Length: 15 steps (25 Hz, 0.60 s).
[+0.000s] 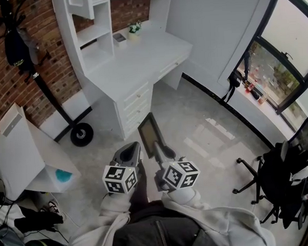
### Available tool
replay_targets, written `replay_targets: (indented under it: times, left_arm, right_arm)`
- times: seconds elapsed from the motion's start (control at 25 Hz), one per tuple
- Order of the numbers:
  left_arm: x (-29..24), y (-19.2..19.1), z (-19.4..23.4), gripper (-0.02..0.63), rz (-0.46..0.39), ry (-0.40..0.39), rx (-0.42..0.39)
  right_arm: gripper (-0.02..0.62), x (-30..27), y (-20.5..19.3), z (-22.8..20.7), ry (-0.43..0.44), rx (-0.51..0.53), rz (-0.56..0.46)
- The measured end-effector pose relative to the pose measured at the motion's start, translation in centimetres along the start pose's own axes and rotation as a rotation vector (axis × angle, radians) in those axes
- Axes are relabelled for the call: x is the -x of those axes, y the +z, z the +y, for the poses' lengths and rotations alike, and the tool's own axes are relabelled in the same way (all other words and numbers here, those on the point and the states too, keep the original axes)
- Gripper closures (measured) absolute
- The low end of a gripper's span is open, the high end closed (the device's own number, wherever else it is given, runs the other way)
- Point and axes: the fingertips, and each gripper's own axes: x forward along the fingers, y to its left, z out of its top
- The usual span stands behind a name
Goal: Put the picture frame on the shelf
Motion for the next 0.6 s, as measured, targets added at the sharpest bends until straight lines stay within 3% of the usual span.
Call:
replay_targets:
  times: [0.6]
  left_arm:
    - [-4.0,2.0,2.3,0.601,-0.016,-0.018,-0.007]
  right_arm:
    - [0.552,-4.0,1.9,-1.4,0.005,0.019,-0.001]
